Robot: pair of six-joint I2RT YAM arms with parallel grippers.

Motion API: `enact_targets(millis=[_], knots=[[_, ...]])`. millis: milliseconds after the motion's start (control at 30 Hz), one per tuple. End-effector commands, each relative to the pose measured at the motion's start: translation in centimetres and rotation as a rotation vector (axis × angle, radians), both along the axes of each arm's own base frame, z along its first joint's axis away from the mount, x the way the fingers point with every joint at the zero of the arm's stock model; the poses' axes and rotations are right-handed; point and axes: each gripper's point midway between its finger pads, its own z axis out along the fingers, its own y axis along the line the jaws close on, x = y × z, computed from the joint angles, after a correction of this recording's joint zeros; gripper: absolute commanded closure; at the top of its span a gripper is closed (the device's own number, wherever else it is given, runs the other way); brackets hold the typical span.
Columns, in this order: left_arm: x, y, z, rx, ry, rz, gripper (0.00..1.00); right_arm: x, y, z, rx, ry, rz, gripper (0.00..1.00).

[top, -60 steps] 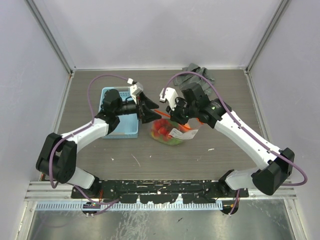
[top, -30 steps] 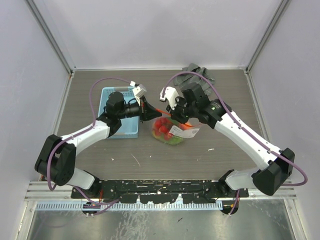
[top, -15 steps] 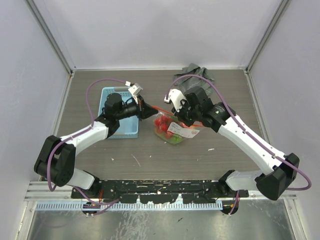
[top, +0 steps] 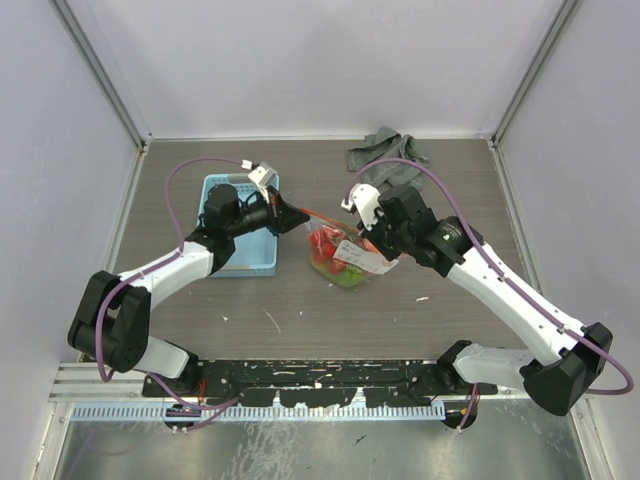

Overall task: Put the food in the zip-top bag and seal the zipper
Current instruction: Zip the zipper food storage bag at the center of the board.

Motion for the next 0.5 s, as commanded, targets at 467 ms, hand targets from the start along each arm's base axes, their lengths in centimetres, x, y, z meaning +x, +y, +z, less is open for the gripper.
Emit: enact_targets(millis=[467], knots=[[3.3,1.6,2.6,-0.027,-0.081,0.093,1.00,-1.1,-4.9,0.9,-0.022,-0.077,-0.202,0.99]])
